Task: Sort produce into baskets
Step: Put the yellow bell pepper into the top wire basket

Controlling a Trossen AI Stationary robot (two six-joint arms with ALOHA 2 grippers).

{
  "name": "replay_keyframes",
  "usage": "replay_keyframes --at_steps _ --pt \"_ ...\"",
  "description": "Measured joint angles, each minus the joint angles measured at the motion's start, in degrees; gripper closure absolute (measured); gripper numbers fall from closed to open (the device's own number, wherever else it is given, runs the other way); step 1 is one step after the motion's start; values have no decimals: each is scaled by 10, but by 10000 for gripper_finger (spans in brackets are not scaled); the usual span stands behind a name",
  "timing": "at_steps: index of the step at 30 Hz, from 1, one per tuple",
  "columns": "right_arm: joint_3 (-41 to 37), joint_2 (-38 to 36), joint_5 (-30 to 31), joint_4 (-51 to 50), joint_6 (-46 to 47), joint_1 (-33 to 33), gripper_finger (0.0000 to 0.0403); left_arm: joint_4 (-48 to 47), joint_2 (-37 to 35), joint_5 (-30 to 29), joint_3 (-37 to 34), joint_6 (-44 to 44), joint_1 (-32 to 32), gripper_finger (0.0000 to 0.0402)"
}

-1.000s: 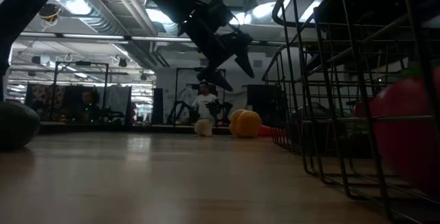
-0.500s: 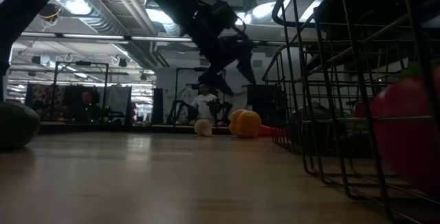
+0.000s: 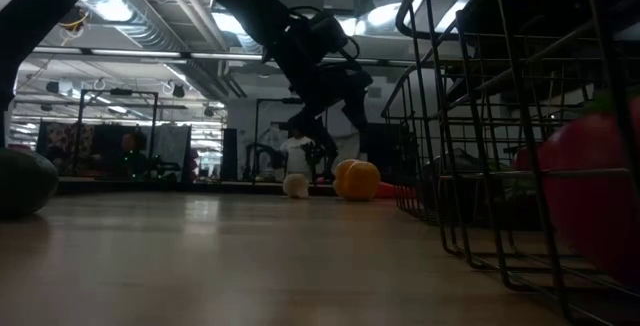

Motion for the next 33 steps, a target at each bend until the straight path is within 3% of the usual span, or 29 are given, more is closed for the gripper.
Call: replay_keyframes --at_steps 12,19,33 --pt "0 0 1 0 0 0 402 0 -1 -30 0 -10 6 9" --pt "0 0 1 0 0 0 402 16 4 -7 0 148 -12 3" --pt "0 0 1 0 0 0 402 36 21 16 1 163 -2 2"
